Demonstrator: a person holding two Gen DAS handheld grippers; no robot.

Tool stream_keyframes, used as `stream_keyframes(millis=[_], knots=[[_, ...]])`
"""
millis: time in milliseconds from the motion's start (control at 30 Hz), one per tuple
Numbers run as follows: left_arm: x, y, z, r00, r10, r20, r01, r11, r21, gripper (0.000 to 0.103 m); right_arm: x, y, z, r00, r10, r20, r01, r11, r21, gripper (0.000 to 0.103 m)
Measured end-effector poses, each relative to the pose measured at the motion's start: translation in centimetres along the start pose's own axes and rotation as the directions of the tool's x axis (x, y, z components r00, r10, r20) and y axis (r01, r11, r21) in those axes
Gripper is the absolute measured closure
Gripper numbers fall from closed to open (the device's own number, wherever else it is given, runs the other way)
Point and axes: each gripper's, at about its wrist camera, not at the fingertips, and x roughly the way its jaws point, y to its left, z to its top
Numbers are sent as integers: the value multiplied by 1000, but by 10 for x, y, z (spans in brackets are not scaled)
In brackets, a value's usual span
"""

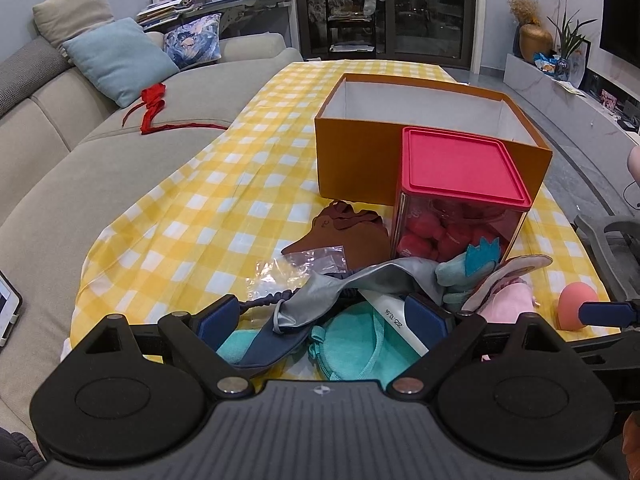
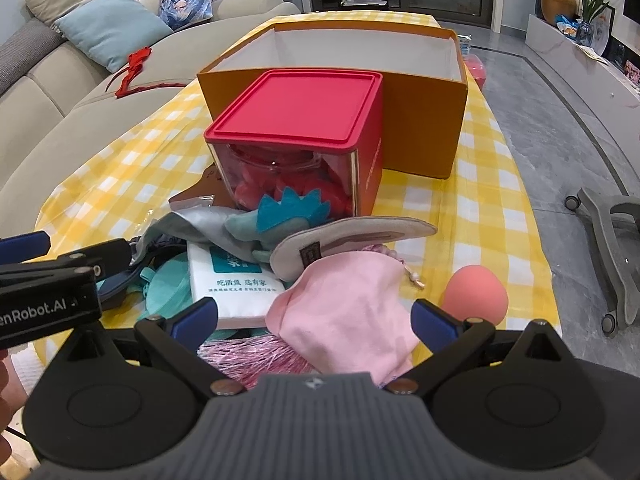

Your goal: Organize soft objects

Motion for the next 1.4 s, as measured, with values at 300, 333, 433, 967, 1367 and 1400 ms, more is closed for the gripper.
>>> stream_keyframes(millis=[300,333,433,967,1367,1400], knots=[[0,-2,-2,1000,-2,-1,2,1000,0,0,0,0,0,1000,1,-5,-1,1000,-1,2],[0,-3,-2,1000,-2,-1,2,1000,1,0,0,0,0,1000,3,-6,-3,1000,-2,2],[1,-4,-3,1000,0,-2,0,1000,7,0,1,0,-1,1000,3,-9,-3,1000,-3,2],[4,0,1,999,-35,33,36,999,-29,0,3,-42,0,997,-46,-56,53,992,115,3],[23,-2,-10,997,-72,-31,72,997,0,0,36,-100,1,978,-159,-137,192,939,285,3],[24,-2,-11,997,-71,-33,71,997,5,0,41,-101,3,977,-167,-136,200,938,282,3]])
